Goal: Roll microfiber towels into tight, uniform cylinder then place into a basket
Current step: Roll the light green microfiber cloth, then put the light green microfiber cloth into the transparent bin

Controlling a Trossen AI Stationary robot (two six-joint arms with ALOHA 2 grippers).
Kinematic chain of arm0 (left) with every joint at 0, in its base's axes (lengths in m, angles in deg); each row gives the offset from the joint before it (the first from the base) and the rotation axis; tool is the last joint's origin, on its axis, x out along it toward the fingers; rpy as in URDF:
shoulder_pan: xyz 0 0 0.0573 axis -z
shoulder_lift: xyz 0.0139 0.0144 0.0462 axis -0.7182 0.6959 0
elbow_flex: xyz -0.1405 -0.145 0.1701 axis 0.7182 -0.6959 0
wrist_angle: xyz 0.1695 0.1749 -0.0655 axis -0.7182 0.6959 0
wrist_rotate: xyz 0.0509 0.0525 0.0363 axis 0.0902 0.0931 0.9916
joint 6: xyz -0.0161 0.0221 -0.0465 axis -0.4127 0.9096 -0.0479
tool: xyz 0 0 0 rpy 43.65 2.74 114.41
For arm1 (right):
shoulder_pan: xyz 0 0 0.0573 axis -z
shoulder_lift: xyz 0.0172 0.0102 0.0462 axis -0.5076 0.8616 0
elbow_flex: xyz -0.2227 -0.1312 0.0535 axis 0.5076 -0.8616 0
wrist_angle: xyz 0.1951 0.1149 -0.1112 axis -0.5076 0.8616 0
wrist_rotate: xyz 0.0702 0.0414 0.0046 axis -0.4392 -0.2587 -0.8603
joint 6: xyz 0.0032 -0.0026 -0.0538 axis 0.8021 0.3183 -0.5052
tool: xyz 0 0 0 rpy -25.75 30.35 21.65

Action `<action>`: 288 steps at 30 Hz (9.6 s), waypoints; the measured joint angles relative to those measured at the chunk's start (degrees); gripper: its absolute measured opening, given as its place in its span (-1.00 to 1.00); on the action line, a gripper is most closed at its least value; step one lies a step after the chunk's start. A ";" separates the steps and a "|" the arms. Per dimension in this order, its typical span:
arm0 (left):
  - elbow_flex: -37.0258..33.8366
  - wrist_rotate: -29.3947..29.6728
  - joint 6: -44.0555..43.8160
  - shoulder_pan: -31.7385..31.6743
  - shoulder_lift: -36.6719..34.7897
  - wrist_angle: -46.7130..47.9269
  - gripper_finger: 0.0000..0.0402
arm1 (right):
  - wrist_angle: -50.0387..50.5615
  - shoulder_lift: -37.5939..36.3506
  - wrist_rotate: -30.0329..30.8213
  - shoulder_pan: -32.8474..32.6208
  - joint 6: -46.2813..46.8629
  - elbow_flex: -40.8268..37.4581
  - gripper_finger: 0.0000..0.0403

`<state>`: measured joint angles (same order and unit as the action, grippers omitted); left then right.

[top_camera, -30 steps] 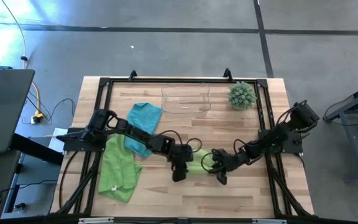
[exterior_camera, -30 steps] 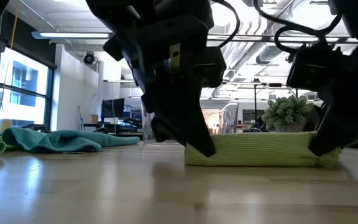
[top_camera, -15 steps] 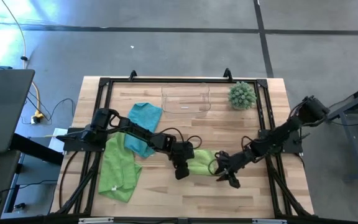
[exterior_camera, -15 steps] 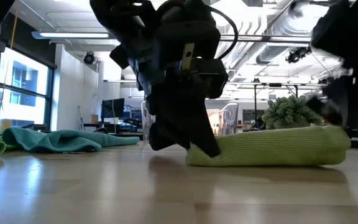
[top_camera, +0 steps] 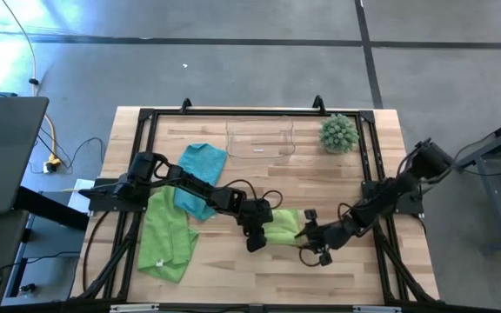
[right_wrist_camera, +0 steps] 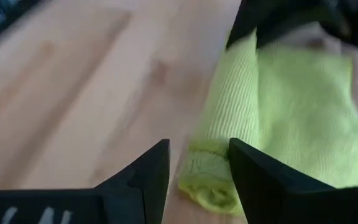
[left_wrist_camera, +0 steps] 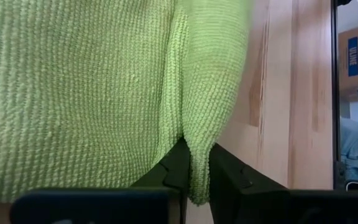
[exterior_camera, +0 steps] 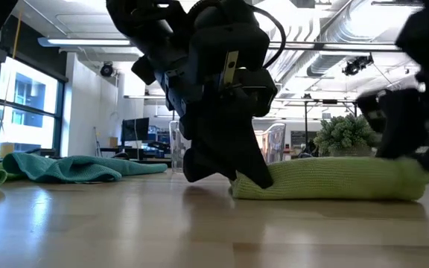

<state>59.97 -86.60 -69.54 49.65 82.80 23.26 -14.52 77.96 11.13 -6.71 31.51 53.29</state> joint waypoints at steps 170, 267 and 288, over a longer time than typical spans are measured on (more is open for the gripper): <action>-0.07 41.88 28.27 13.78 -6.21 7.47 -0.11 | -11.23 9.19 -17.55 12.92 43.45 0.11 -0.97; 0.00 36.47 28.19 10.80 -2.57 -3.71 -0.25 | 2.68 11.83 -10.18 10.55 34.91 9.11 -0.94; 0.09 35.30 20.49 9.42 0.42 -5.64 -0.47 | 11.18 -5.10 -5.71 8.68 17.46 8.87 -0.18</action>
<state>60.06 -51.30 -49.05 59.07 83.22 17.62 -3.34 72.86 5.42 1.97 48.97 62.16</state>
